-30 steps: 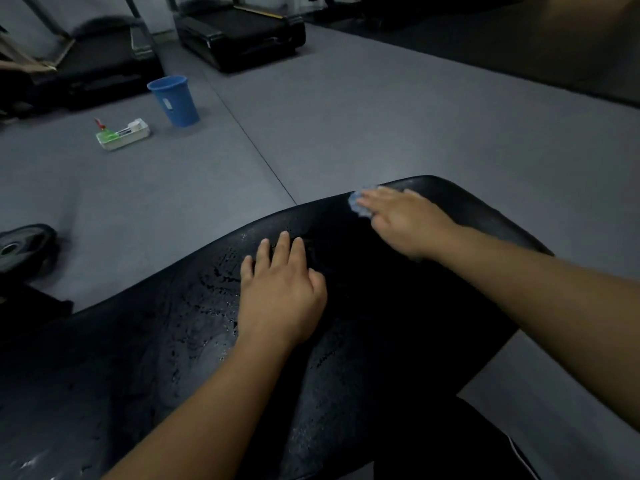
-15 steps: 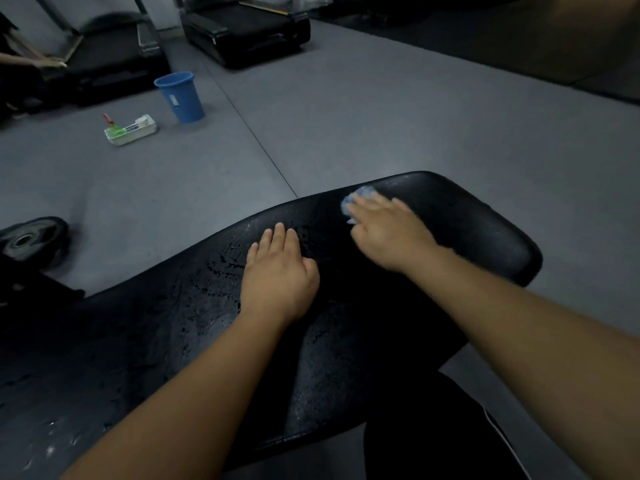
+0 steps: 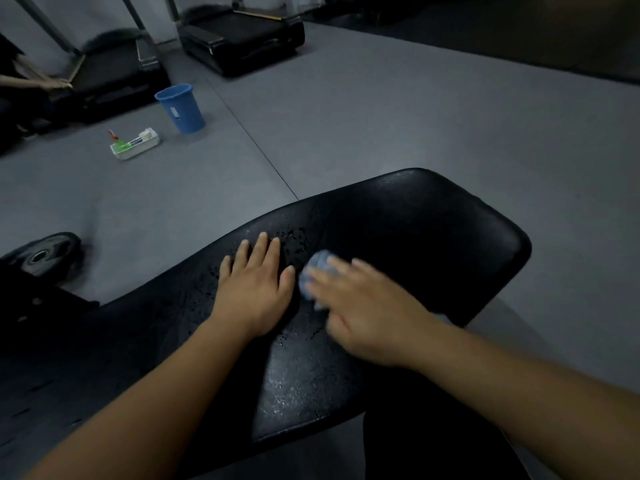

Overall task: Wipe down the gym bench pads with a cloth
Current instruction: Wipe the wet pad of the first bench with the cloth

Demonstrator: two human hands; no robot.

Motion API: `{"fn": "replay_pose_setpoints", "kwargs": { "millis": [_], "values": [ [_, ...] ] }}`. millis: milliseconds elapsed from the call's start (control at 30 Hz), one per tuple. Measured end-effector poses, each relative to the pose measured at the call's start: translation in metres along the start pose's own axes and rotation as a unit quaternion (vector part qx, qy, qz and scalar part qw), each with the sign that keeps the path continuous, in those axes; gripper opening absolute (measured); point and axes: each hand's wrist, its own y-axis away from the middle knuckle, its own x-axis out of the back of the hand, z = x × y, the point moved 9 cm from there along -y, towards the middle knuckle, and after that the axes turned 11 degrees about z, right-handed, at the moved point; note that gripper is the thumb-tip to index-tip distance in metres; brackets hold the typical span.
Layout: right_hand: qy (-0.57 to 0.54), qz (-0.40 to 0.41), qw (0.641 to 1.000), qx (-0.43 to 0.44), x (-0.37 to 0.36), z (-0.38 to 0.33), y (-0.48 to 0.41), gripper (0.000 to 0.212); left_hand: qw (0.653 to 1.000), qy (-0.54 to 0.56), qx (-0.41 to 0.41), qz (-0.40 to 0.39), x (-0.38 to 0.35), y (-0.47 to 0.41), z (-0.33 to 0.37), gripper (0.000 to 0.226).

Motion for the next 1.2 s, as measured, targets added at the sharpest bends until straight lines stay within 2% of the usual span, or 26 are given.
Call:
{"fn": "replay_pose_setpoints", "kwargs": {
  "millis": [67,200,300,367,467,533,633,700,733,800,867,900,933,1000,1067,1100,1133,1200],
  "values": [
    [-0.022,-0.035,0.999,0.014,0.005,0.008,0.009,0.076,1.000,0.003,-0.013,-0.016,-0.002,-0.001,-0.003,0.064],
    [0.062,0.012,0.989,-0.132,0.010,0.113,-0.056,0.065,0.998,0.026,-0.051,-0.011,0.003,0.002,-0.009,0.070],
    [0.074,0.048,0.978,-0.190,-0.004,0.116,-0.107,0.054,0.997,0.058,-0.028,0.029,0.005,0.004,-0.012,0.071],
    [0.062,0.055,0.987,-0.138,-0.011,0.078,-0.112,0.054,0.998,0.045,-0.006,0.039,0.005,0.003,-0.015,0.069],
    [0.005,0.008,1.000,0.013,-0.013,0.019,-0.066,0.068,0.999,0.019,0.027,0.026,0.002,0.003,-0.023,0.060],
    [0.017,-0.011,1.000,-0.004,-0.008,0.043,-0.055,0.072,0.999,0.016,0.028,0.022,0.001,0.004,-0.022,0.060],
    [0.072,0.011,0.988,-0.140,-0.003,0.114,-0.100,0.060,0.999,0.019,0.026,0.024,0.001,0.003,-0.019,0.060],
    [0.084,0.035,0.980,-0.180,-0.006,0.113,-0.130,0.052,0.999,0.021,0.030,0.031,0.002,0.003,-0.020,0.060],
    [0.081,0.044,0.982,-0.165,-0.011,0.097,-0.138,0.051,0.998,0.024,0.033,0.037,0.004,0.004,-0.021,0.059],
    [0.054,0.034,0.995,-0.072,-0.019,0.046,-0.123,0.052,0.998,0.031,0.038,0.050,0.007,0.006,-0.023,0.058],
    [0.011,0.004,0.999,0.035,-0.018,0.000,-0.073,0.062,0.997,0.038,0.041,0.061,0.010,0.007,-0.024,0.057],
    [0.004,-0.017,0.998,0.055,-0.015,-0.007,-0.049,0.068,0.996,0.039,0.041,0.064,0.010,0.007,-0.024,0.057],
    [0.015,-0.033,0.998,0.049,-0.011,0.004,-0.036,0.072,0.996,0.041,0.041,0.065,0.011,0.007,-0.024,0.057],
    [0.047,-0.037,0.998,-0.030,-0.006,0.052,-0.039,0.071,0.996,0.045,0.038,0.064,0.011,0.007,-0.022,0.057],
    [0.059,0.003,0.989,-0.139,0.001,0.083,-0.058,0.062,0.996,0.051,0.034,0.060,0.011,0.009,-0.021,0.056],
    [0.061,0.028,0.985,-0.157,0.001,0.073,-0.063,0.060,0.996,0.054,0.034,0.058,0.010,0.010,-0.022,0.056],
    [0.065,0.038,0.987,-0.139,-0.002,0.052,-0.059,0.062,0.996,0.057,0.034,0.055,0.010,0.010,-0.023,0.057],
    [0.039,0.043,0.998,-0.021,-0.007,-0.011,-0.023,0.067,0.997,0.057,0.030,0.048,0.009,0.009,-0.024,0.057]
  ]
}}
